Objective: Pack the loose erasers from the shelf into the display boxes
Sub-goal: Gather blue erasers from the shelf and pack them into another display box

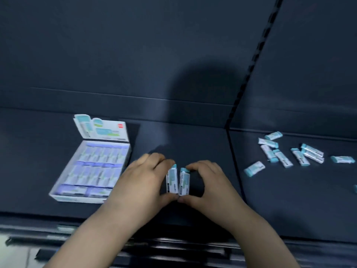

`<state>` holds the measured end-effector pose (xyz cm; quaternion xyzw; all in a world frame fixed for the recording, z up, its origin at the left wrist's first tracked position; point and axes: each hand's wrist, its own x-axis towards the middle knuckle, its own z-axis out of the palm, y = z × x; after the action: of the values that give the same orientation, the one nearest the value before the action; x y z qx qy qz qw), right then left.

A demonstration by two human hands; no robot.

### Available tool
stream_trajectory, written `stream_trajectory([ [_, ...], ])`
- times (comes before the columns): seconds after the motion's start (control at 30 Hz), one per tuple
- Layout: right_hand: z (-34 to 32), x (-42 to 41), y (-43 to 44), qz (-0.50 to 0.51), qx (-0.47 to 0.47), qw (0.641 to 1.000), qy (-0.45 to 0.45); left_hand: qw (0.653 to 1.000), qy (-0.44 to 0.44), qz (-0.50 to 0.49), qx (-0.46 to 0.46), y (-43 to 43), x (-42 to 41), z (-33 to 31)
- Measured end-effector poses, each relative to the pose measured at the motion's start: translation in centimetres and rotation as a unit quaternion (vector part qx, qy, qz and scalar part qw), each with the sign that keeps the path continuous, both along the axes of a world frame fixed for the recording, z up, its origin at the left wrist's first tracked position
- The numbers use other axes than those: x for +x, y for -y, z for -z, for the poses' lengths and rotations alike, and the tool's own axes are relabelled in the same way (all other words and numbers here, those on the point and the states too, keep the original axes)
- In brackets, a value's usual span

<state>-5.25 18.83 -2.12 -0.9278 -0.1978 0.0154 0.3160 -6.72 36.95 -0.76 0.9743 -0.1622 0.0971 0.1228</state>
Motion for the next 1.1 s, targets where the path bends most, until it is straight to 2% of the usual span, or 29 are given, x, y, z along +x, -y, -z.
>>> stream_trajectory([
  [0.23,0.3,-0.8,-12.5,0.006,0.012,1.0,0.022,0.999,-0.016,-0.023,0.018,-12.6,-0.4,0.2],
  [0.4,-0.1,-0.9,-15.9,0.011,-0.014,1.0,0.018,0.998,-0.049,-0.04,0.002,-17.6,-0.5,0.0],
  [0.6,-0.7,0.8,-17.3,0.025,-0.049,0.998,0.015,0.997,-0.045,-0.047,-0.039,-20.7,1.0,-0.1],
  [0.93,-0.9,3.5,-20.8,0.001,-0.132,0.991,0.018,0.998,-0.052,0.032,-0.031,-21.0,3.9,0.8],
  [1.1,-0.9,4.6,-22.0,-0.007,-0.123,0.992,-0.002,0.997,-0.057,0.048,-0.017,-21.5,5.3,1.0],
])
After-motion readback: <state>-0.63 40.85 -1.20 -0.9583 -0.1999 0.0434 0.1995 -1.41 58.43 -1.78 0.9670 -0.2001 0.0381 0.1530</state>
